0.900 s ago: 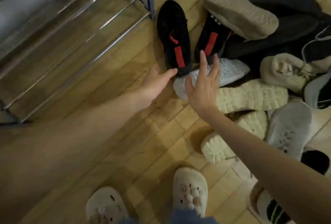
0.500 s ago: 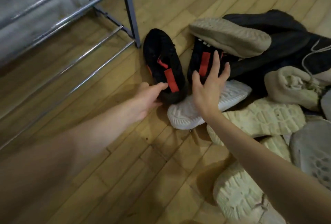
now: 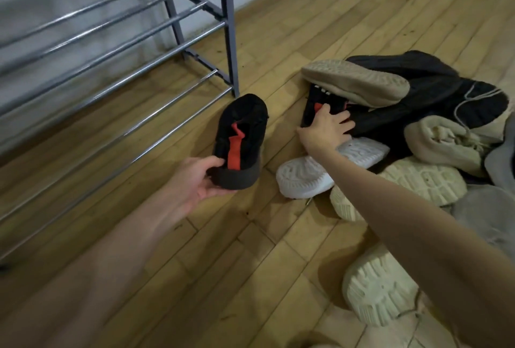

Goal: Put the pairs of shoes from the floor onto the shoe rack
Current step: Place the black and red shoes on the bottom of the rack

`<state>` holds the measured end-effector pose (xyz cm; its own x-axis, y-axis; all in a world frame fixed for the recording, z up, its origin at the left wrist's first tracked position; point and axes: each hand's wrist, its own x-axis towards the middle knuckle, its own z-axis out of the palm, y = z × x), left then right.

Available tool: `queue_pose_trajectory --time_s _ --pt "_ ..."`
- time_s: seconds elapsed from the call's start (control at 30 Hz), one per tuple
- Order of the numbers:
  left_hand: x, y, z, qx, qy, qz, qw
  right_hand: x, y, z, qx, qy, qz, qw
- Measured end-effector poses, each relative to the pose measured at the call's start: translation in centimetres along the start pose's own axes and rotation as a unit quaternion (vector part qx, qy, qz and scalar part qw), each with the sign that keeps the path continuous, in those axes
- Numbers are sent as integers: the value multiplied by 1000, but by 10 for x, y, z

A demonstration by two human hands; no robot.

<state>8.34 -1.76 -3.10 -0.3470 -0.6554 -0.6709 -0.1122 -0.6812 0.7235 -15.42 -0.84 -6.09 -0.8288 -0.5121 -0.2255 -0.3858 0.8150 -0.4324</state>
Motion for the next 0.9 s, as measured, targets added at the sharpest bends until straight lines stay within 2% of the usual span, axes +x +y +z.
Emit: queue_pose_trajectory --time_s 0.07,0.13,0.23,0.3,0.33,0.47,0.63,0.77,0.9 --pt "-11 -6 -9 -1 0 16 1000 -4 -5 -13 71 -9 22 997" --pt "-19 -9 -16 7 12 33 999 -9 -9 -24 191 -18 51 980" --pt "-32 -11 -26 37 12 69 997 -34 -14 -35 395 -35 105 912" --pt "-41 -13 -33 32 26 86 995 -63 -12 -33 472 -48 118 872" --pt "-45 -16 -37 22 40 91 995 -79 -9 -26 480 -47 116 869" --pt "-59 -29 -58 -27 129 106 986 -147 15 5 399 5 35 916" --pt "-75 -46 -97 -94 246 129 956 -210 23 28 303 -36 -111 946" --pt "-89 -54 -132 -158 301 126 932 -232 14 56 251 -113 -208 939" --pt "-105 -58 -171 -199 353 121 906 -250 1 83 234 -177 -300 908"
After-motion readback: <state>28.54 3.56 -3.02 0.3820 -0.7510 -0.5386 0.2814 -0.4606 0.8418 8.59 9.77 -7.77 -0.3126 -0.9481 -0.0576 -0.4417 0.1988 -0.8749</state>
